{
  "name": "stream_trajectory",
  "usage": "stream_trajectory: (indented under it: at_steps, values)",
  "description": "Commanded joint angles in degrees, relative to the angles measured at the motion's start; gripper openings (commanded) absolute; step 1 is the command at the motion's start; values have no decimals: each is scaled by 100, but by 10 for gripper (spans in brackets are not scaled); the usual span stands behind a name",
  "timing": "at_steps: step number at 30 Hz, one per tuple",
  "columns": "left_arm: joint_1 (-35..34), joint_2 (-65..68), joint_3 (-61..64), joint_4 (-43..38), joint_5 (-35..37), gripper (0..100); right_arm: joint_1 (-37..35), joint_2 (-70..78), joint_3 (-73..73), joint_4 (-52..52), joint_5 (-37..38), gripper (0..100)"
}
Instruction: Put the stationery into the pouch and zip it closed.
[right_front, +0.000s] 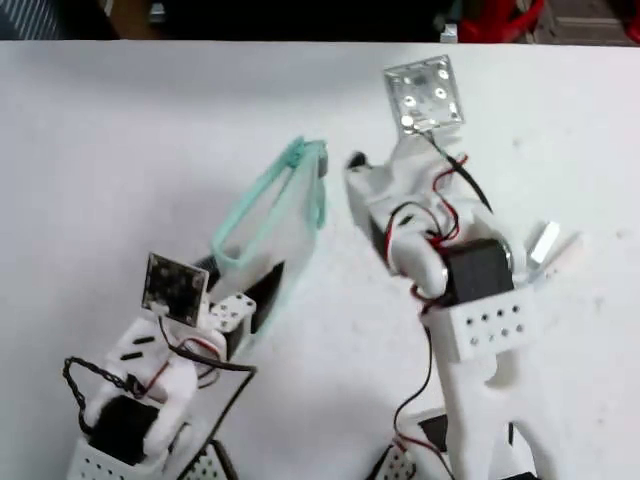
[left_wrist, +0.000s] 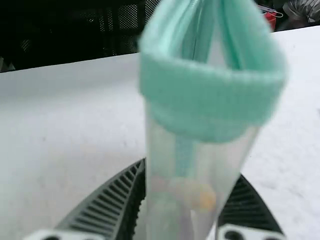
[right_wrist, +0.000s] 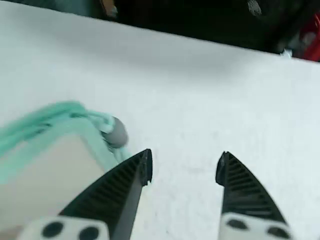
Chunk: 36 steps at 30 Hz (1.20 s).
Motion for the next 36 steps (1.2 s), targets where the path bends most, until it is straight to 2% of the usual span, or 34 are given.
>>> stream_trajectory:
  at_steps: [1,5,9,14,16,18,19,24,26,29,34,36]
  values:
    - [4,-57,-308,18,26,197,576,-189,378,13,9,202]
    - [4,-57,-255,9,26,188,1138,-189,1108,-22,-35,202]
    - [-13,-57,44,-431,26,188,1367,-189,1679,-119,-53,201]
    - [4,-57,211,-580,26,187,1393,-189,2989,-1393,-53,199]
    - [4,-57,211,-580,26,187,1437,-189,3552,-1947,-53,142]
    - [13,-57,211,-589,26,187,1455,-189,3903,-2413,-44,20]
    - [13,-57,211,-589,26,187,1464,-189,3982,-2554,-44,7]
    - [13,-57,220,-571,26,187,1499,-189,4009,-2589,-44,136]
    - [13,-57,220,-563,26,187,1543,-189,4026,-2580,-44,118]
    - [13,-57,220,-563,26,187,1622,-189,4026,-2589,-18,6]
    - [13,-57,220,-563,26,187,1684,-189,4026,-2607,-44,113]
    - [13,-57,220,-554,26,187,1657,-189,4026,-2589,-35,58]
